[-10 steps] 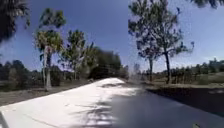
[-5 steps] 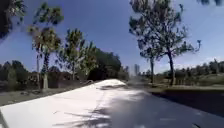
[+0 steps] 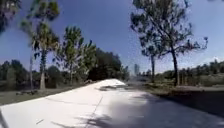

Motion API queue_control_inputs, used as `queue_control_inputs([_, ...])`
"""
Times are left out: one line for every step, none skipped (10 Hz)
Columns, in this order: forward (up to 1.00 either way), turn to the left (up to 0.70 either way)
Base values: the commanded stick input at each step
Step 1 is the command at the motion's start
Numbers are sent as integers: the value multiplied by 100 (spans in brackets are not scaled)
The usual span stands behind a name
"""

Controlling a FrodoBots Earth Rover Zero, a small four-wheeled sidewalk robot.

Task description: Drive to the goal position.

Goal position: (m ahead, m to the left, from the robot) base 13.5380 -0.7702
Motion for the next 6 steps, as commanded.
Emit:
queue_control_inputs([70, 0])
queue_control_inputs([70, 0])
queue_control_inputs([70, 0])
queue_control_inputs([70, 0])
queue_control_inputs([70, 0])
queue_control_inputs([70, 0])
